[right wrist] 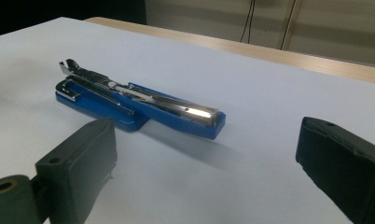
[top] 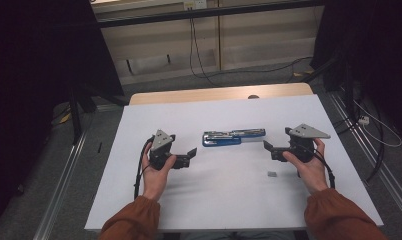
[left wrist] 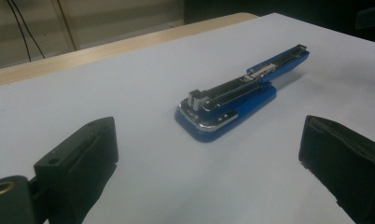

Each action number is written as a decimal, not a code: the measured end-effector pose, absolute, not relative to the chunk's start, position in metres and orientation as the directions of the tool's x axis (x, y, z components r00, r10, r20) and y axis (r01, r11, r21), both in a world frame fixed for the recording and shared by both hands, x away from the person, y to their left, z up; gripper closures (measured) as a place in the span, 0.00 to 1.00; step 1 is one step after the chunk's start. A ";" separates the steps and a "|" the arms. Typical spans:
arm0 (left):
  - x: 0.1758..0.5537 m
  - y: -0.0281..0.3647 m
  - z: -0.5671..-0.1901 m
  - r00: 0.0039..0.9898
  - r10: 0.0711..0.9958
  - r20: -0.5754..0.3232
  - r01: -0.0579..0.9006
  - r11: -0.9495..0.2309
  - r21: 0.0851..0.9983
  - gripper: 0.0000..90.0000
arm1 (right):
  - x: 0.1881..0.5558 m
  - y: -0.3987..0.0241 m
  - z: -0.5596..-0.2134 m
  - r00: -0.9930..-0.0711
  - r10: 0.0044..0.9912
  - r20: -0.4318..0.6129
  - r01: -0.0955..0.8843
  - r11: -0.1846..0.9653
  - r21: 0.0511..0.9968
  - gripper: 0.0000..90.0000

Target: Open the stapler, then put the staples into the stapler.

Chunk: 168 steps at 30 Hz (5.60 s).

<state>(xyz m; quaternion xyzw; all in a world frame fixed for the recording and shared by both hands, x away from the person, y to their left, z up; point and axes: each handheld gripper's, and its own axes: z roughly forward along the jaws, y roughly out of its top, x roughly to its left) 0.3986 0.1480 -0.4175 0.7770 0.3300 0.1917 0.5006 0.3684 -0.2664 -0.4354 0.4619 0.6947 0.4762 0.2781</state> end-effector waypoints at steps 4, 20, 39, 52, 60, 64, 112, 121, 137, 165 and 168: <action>0.387 0.156 -0.416 0.687 0.726 -0.030 0.309 -0.254 0.916 0.05 | 0.362 -0.266 -0.434 -0.416 0.908 0.047 0.368 0.121 0.922 0.06; 0.357 0.187 -0.414 0.650 0.759 -0.046 0.318 -0.217 0.923 0.04 | 0.342 -0.273 -0.436 -0.421 0.905 0.061 0.377 0.114 0.919 0.07; 0.322 0.199 -0.415 0.644 0.765 -0.006 0.307 -0.251 0.918 0.04 | 0.321 -0.276 -0.429 -0.484 0.873 0.065 0.408 0.159 0.899 0.07; 0.311 0.209 -0.416 0.654 0.756 -0.027 0.313 -0.239 0.919 0.04 | 0.325 -0.270 -0.420 -0.569 0.820 0.054 0.452 0.257 0.855 0.12; 0.312 0.207 -0.413 0.647 0.762 -0.018 0.294 -0.227 0.928 0.04 | 0.328 -0.267 -0.421 -0.613 0.786 0.082 0.488 0.294 0.822 0.11; 0.313 0.205 -0.414 0.654 0.756 -0.024 0.301 -0.231 0.925 0.04 | 0.331 -0.267 -0.422 -0.628 0.768 0.130 0.532 0.301 0.792 0.10; 0.317 0.200 -0.419 0.680 0.733 -0.033 0.335 -0.270 0.903 0.04 | 0.356 -0.257 -0.427 -0.769 0.624 0.137 0.590 0.612 0.526 0.66; 0.318 0.200 -0.419 0.680 0.733 -0.033 0.336 -0.272 0.902 0.04 | 0.357 -0.254 -0.431 -0.794 0.595 0.127 0.567 0.649 0.507 0.76; 0.318 0.200 -0.419 0.684 0.729 -0.036 0.338 -0.272 0.901 0.04 | 0.355 -0.250 -0.432 -0.803 0.590 0.083 0.549 0.679 0.487 0.87; 0.318 0.200 -0.419 0.681 0.731 -0.040 0.339 -0.267 0.902 0.04 | 0.355 -0.251 -0.432 -0.796 0.599 0.087 0.549 0.654 0.520 0.88; 0.318 0.200 -0.419 0.682 0.731 -0.039 0.338 -0.267 0.902 0.04 | 0.355 -0.252 -0.431 -0.794 0.601 0.090 0.550 0.647 0.528 0.88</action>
